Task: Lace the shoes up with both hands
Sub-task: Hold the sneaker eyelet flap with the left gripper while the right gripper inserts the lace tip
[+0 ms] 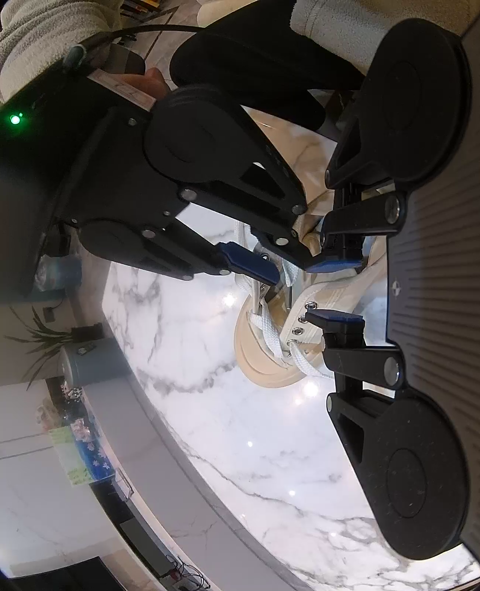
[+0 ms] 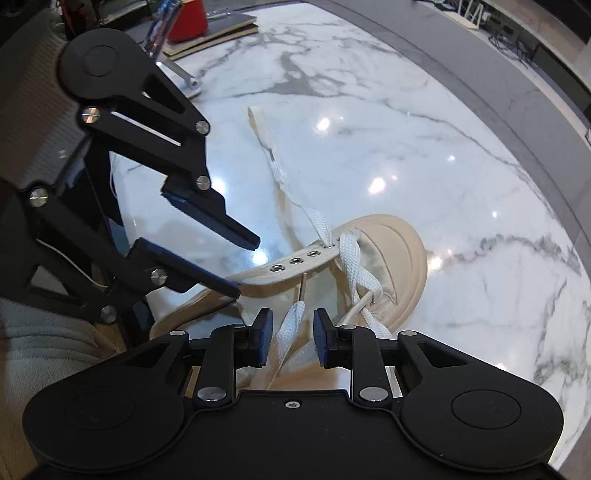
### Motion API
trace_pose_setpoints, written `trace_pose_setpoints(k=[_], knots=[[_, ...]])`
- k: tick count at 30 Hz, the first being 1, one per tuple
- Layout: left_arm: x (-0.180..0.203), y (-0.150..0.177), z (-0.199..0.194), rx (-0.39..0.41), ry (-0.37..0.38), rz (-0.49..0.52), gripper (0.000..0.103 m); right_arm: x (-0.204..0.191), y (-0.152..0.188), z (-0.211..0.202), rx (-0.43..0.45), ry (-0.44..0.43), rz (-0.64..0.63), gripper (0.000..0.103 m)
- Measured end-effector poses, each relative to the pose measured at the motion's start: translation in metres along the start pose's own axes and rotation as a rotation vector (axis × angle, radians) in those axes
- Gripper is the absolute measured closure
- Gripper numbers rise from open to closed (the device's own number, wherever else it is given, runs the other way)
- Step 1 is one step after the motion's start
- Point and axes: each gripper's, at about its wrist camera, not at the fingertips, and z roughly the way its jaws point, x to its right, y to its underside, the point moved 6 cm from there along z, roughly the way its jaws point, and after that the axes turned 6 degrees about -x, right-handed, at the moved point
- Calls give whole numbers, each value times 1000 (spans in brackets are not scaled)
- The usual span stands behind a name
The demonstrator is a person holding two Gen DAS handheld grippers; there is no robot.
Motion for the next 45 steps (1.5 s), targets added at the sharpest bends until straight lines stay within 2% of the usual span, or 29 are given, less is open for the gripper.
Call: trace_pose_setpoints(k=[3,4,5,7,13,22,37,45], knots=[[0,-1,3,-6,6,1,83,3,-2,9,-12,-4,-2,81],[0,-1,4,-7,6,1,83,3,-3,12,-16,-4,-2,85],[-1,-2,5,-8,6,1,83,4,-3,14,-17,-2,-3,95],[0,-3,7,-9,6,1,83,6,-4,16,-17,8,-6,100],[-6,-3,8,-9,12,-6,83,13,-7,9,4,39,-19,100],[-17,2,4,-19,47,-79,83,27,-18,3,8,111,-79,101],[-26,7,0,-9,71,-133,83,32,-19,10,5,7,-20,101],[-34,10,0,-8,71,-164,81,29,-17,14,-6,-4,-16,101]])
